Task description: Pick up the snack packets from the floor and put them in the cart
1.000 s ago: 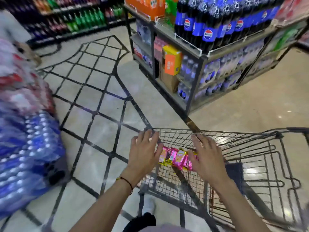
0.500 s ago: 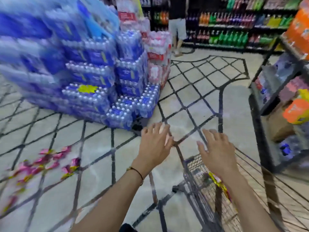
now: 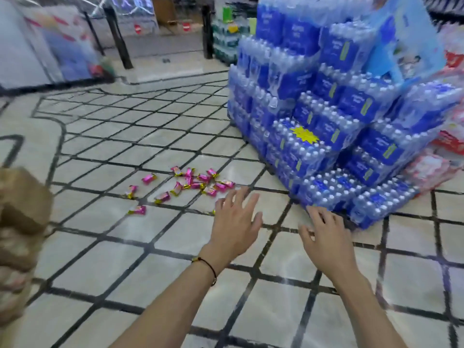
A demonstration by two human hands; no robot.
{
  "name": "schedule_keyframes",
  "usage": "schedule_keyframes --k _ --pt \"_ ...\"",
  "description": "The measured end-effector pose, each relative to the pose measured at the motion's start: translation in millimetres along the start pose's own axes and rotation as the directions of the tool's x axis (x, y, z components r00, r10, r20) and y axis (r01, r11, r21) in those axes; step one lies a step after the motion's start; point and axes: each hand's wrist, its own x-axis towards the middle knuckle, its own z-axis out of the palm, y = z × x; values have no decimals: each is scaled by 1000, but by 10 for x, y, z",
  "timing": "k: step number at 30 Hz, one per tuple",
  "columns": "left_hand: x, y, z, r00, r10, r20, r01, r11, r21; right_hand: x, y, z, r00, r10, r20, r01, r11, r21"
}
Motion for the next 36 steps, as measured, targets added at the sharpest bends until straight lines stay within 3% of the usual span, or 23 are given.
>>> schedule_keyframes --k 6,12,22,27,36 --pt "-57 -1563 -329 976 -219 5 218 973 76 806 -1416 624 980 -182 74 177 982 70" --pt "-87 -2696 -467 913 -407 35 399 907 137 1375 -2468 1086 927 -341 156 325 938 118" --pt "695 -3834 56 808 -574 135 556 818 148 2810 -3133 1923 846 -457 273 432 889 150" --pt "1319 -4432 307 685 -680 260 661 731 171 3709 -3505 2348 766 -522 374 469 853 229" --pt "2243 -5534 528 551 -786 282 803 591 77 5067 -4374 3028 665 -632 398 590 771 240"
